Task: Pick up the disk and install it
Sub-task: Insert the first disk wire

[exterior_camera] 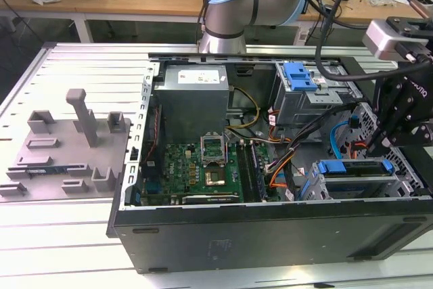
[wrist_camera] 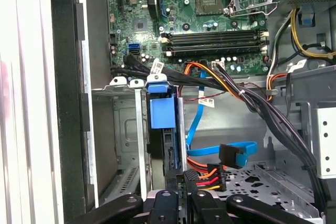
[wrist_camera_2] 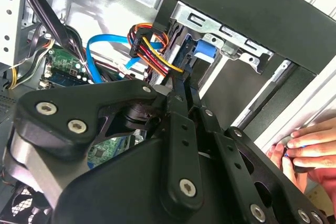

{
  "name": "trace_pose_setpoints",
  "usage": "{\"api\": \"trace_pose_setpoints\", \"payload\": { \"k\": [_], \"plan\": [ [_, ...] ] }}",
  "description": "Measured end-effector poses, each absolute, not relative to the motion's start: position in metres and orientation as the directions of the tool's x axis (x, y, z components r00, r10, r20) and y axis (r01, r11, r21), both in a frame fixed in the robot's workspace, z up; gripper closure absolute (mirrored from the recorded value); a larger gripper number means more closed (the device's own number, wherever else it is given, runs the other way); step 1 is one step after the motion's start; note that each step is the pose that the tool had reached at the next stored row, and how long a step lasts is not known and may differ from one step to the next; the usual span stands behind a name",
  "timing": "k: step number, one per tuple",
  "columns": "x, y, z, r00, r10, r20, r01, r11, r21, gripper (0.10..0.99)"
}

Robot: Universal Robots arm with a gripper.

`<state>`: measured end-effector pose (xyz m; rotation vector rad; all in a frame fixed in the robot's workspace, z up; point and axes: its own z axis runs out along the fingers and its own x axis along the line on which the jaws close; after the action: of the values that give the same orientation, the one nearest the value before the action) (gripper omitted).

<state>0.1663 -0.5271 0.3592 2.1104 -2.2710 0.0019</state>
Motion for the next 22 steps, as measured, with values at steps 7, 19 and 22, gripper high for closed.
{"api": "trace_pose_setpoints", "payload": {
  "k": [7,19,22],
  "plan": [
    [0.1665,-0.5288,0.3580,-0.074,-0.997,0.031,-0.997,0.075,0.028,0.922],
    [0.1670,-0.5291,0.3523,-0.075,-0.997,0.031,-0.997,0.075,0.028,0.922],
    [0.1670,-0.5292,0.3515,-0.075,-0.997,0.031,-0.997,0.075,0.028,0.922]
  ]
}}
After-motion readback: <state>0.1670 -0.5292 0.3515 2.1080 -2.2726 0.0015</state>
